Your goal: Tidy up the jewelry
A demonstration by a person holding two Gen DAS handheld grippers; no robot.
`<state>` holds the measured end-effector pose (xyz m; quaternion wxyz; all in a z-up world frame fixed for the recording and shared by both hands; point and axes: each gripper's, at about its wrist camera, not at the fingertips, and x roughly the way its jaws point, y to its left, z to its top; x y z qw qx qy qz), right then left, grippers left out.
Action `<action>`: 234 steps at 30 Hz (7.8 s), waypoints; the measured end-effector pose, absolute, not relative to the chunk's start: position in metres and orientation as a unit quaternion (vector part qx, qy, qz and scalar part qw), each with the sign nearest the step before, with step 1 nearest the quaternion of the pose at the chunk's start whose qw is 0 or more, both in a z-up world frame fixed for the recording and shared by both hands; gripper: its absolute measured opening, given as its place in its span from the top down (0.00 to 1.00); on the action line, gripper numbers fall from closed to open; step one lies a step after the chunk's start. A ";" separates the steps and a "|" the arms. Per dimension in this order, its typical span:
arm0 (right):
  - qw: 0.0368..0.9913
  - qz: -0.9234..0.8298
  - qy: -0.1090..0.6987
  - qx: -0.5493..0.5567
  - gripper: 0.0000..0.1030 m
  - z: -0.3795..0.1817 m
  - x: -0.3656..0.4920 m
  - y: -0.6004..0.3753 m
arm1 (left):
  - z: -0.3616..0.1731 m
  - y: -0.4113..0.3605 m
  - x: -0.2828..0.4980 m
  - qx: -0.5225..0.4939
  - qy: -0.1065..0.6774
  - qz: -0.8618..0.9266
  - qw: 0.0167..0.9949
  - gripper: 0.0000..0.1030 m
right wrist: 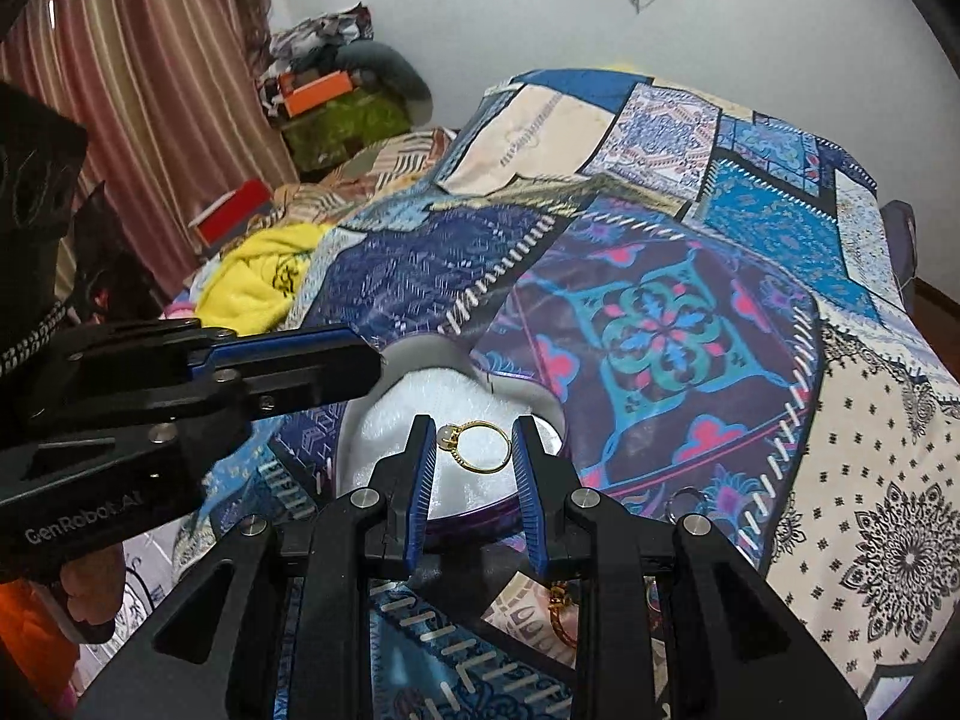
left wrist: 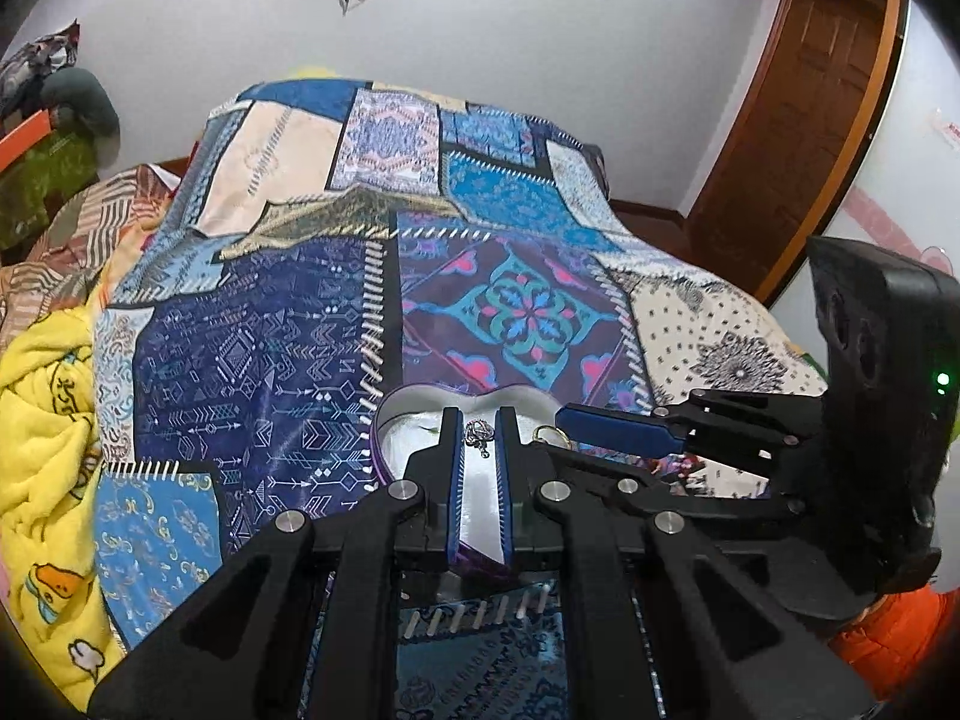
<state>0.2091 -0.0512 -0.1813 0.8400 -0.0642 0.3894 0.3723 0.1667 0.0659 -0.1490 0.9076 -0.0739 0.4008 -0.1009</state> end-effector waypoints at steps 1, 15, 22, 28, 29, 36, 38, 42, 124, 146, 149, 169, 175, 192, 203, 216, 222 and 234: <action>0.838 0.373 0.392 -0.067 0.77 -0.183 0.209 -0.050 | -0.151 0.066 0.168 -0.074 0.403 -0.102 0.906 0.92; 0.830 0.377 0.400 -0.096 0.77 -0.189 0.210 -0.039 | -0.160 0.072 0.176 -0.085 0.419 -0.109 0.898 0.92; 0.827 0.375 0.405 -0.102 0.76 -0.187 0.210 -0.039 | -0.153 0.078 0.170 -0.083 0.410 -0.086 0.904 0.90; 0.832 0.373 0.401 -0.088 0.72 -0.176 0.208 -0.046 | -0.144 0.081 0.162 -0.080 0.404 -0.069 0.909 0.88; 0.834 0.373 0.398 -0.086 0.72 -0.174 0.207 -0.047 | -0.142 0.081 0.161 -0.078 0.402 -0.067 0.910 0.88; 0.854 0.354 0.376 -0.070 0.72 -0.151 0.202 -0.064 | -0.125 0.074 0.151 -0.069 0.386 -0.057 0.918 0.76; 0.861 0.345 0.369 -0.061 0.72 -0.145 0.200 -0.072 | -0.120 0.070 0.147 -0.063 0.381 -0.054 0.921 0.75; 0.871 0.329 0.361 -0.053 0.72 -0.136 0.198 -0.088 | -0.111 0.062 0.141 -0.058 0.373 -0.054 0.924 0.71; 0.854 0.280 0.436 -0.046 0.90 -0.224 0.224 -0.174 | -0.214 -0.060 0.230 -0.045 0.484 -0.107 0.868 0.87; 0.879 0.250 0.407 -0.005 0.90 -0.200 0.227 -0.205 | -0.205 -0.066 0.230 -0.044 0.462 -0.112 0.879 0.90; 0.884 0.246 0.397 -0.001 0.90 -0.192 0.226 -0.209 | -0.195 -0.065 0.222 -0.042 0.453 -0.117 0.883 0.90; 0.906 0.275 0.321 0.002 0.90 -0.126 0.207 -0.174 | -0.119 -0.018 0.161 -0.048 0.376 -0.102 0.920 0.90; 0.903 0.302 0.305 0.006 0.90 -0.113 0.200 -0.148 | -0.111 0.007 0.144 -0.058 0.368 -0.084 0.924 0.90; 0.879 0.369 0.301 -0.008 0.90 -0.111 0.195 -0.079 | -0.130 0.058 0.127 -0.083 0.385 -0.045 0.918 0.90; 0.854 0.382 0.352 -0.014 0.90 -0.148 0.212 -0.047 | -0.154 0.058 0.146 -0.080 0.411 -0.060 0.906 0.90; 0.835 0.379 0.399 -0.011 0.90 -0.175 0.230 -0.039 | -0.165 0.062 0.158 -0.075 0.425 -0.053 0.901 0.90; 0.831 0.379 0.408 -0.015 0.90 -0.179 0.230 -0.037 | -0.165 0.064 0.159 -0.076 0.425 -0.049 0.901 0.90; 0.843 0.369 0.392 -0.018 0.83 -0.164 0.224 -0.046 | -0.157 0.068 0.147 -0.077 0.422 -0.035 0.903 0.90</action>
